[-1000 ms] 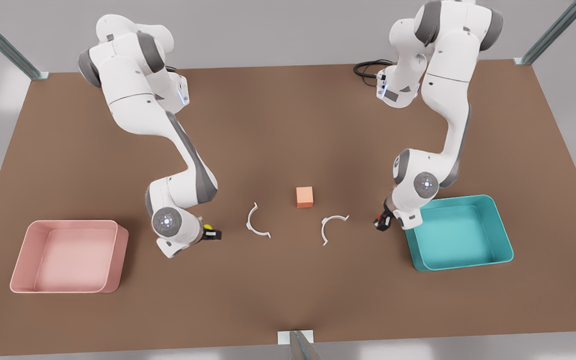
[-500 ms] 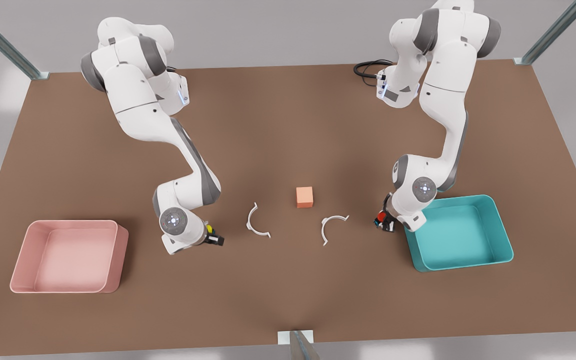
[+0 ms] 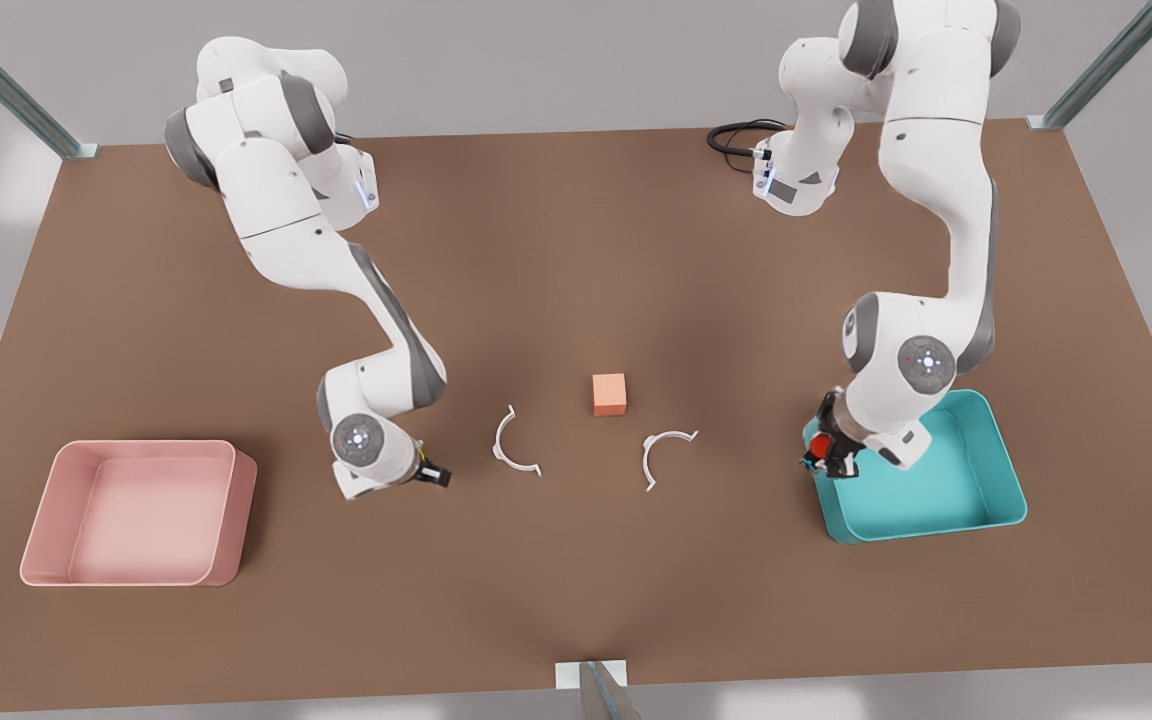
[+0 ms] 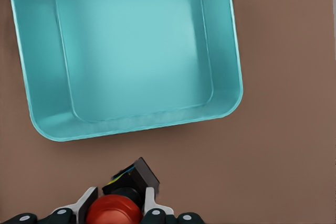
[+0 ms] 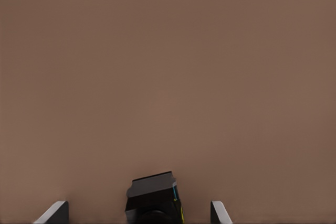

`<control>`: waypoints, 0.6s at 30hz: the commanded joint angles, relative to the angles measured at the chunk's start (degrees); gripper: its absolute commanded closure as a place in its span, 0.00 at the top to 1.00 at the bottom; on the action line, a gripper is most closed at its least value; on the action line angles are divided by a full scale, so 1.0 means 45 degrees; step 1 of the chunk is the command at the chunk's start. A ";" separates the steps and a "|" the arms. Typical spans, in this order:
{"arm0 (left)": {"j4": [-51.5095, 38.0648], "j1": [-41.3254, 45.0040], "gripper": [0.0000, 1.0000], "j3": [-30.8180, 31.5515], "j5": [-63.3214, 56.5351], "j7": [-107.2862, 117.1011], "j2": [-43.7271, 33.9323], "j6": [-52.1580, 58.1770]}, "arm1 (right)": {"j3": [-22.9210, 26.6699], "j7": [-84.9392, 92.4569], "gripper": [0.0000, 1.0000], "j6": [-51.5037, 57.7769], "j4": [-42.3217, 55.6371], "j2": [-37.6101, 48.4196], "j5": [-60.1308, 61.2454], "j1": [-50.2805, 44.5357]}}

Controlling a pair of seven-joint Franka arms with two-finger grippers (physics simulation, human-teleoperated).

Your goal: Place the red button in the blue storage box with the left arm, and place the yellow button in the pink storage box with the right arm

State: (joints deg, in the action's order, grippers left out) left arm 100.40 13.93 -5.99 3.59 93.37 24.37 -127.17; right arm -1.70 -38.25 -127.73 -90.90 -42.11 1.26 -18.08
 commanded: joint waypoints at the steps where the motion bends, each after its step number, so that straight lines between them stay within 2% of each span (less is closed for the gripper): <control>1: -0.0163 -0.0029 0.48 -0.0798 0.0043 -0.3812 -0.0043 0.2166 | -0.0072 -0.0660 1.00 -0.0347 -0.0093 0.0041 0.0032 -0.0006; 4: -0.0358 -0.1532 0.48 -0.0975 0.0082 -0.7367 0.0074 0.2186 | -0.0072 -0.0660 1.00 -0.0386 -0.0171 -0.0018 0.0032 -0.0006; 5: -0.0553 -0.1943 0.48 -0.0955 0.0082 -0.8383 0.0366 0.2166 | -0.0072 -0.0660 0.81 -0.0601 -0.0229 -0.0018 0.0032 0.0013; 6: -0.0904 -0.2041 0.49 -0.0975 0.0082 -0.8639 0.0874 0.2088 | -0.0072 -0.0640 0.53 -0.0601 -0.0229 -0.0018 0.0032 0.0013; 8: -0.1120 -0.2178 0.51 -0.0955 0.0237 -0.8971 0.1537 0.1836 | -0.0072 -0.0582 0.39 -0.0581 -0.0229 0.0001 0.0032 0.0052; 9: -0.1120 -0.2178 0.79 -0.0955 0.0491 -0.9282 0.1734 0.1483 | -0.0072 -0.0562 0.34 -0.0562 -0.0229 0.0001 0.0032 0.0052; 10: -0.1139 -0.2178 1.00 -0.0955 0.0668 -0.9342 0.1793 0.1424 | -0.0072 -0.0562 0.33 -0.0562 -0.0229 0.0021 0.0032 0.0052; 13: -0.1393 -0.2100 1.00 -0.0936 0.0609 -0.9810 0.1539 0.1696 | -0.0072 -0.0543 0.31 -0.0542 -0.0210 0.0080 0.0032 0.0052; 18: -0.5182 -0.1943 1.00 -0.0545 0.0883 -1.7365 0.0504 0.7087 | -0.0072 0.0004 0.28 0.0121 -0.0249 0.0997 0.0032 0.0286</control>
State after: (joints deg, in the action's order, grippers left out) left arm 79.31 5.42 -8.64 7.19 61.77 26.62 -109.29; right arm -2.03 -37.82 -129.62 -91.98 -38.02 2.57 -16.81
